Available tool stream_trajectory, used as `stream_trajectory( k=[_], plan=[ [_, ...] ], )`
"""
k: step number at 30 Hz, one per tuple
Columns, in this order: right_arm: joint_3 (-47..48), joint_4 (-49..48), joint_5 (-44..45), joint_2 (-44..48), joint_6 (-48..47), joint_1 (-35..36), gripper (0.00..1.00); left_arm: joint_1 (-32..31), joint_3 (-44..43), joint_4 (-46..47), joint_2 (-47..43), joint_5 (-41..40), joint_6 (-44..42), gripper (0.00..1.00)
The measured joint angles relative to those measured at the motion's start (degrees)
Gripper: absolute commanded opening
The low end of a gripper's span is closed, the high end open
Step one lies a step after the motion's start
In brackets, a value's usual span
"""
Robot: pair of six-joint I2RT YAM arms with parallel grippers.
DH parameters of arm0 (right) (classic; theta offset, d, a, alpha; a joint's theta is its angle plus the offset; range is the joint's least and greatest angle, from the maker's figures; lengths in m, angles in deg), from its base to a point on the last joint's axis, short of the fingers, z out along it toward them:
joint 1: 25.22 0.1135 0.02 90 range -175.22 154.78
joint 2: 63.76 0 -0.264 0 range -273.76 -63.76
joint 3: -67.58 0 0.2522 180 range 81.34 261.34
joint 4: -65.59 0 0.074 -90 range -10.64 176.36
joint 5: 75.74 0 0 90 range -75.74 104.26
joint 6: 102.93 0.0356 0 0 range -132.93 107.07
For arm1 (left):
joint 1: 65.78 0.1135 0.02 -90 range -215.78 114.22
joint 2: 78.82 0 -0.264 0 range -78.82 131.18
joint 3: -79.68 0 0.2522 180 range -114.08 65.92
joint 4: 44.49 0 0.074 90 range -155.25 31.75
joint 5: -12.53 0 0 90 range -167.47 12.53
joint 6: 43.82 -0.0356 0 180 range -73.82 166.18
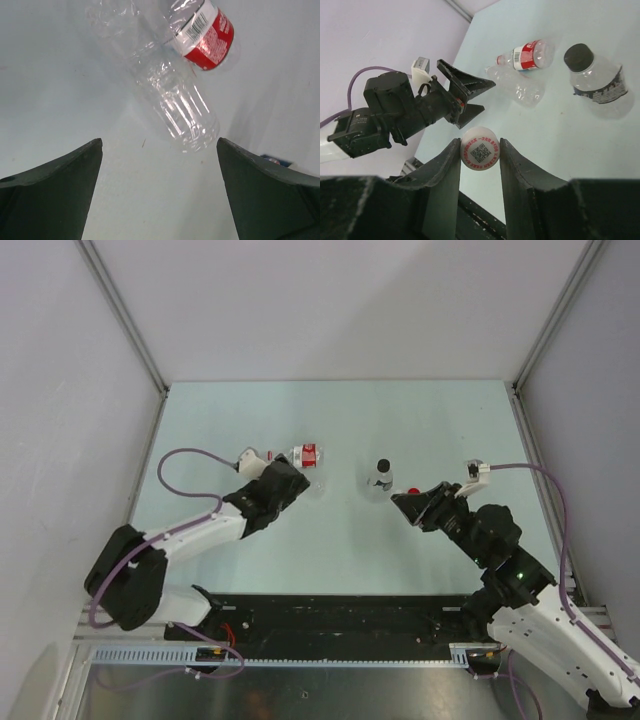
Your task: Screw on the bottle caps
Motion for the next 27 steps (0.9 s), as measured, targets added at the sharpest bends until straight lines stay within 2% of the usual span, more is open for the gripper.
stream_trajectory(
  k=[9, 16, 23, 27],
  plan=[
    [0.0, 1.6, 1.3, 1.4, -0.8, -1.2, 0.34, 2.6, -6.1, 0.0, 12.7, -1.3, 11.1, 1.0],
    [0.0, 1.7, 1.1, 1.4, -0.8, -1.8, 0.34, 3.9, -10.8, -0.6, 19.7, -2.3, 14.1, 0.98],
    [0.0, 1.7, 0.6, 1.4, -0.8, -2.2, 0.34, 4.8, -14.1, 0.0, 24.5, -1.9, 14.1, 0.91],
    [0.0, 1.7, 0.2, 1.4, -0.7, -2.4, 0.34, 5.2, -14.3, 0.5, 25.2, -1.7, 14.1, 0.8]
  ],
)
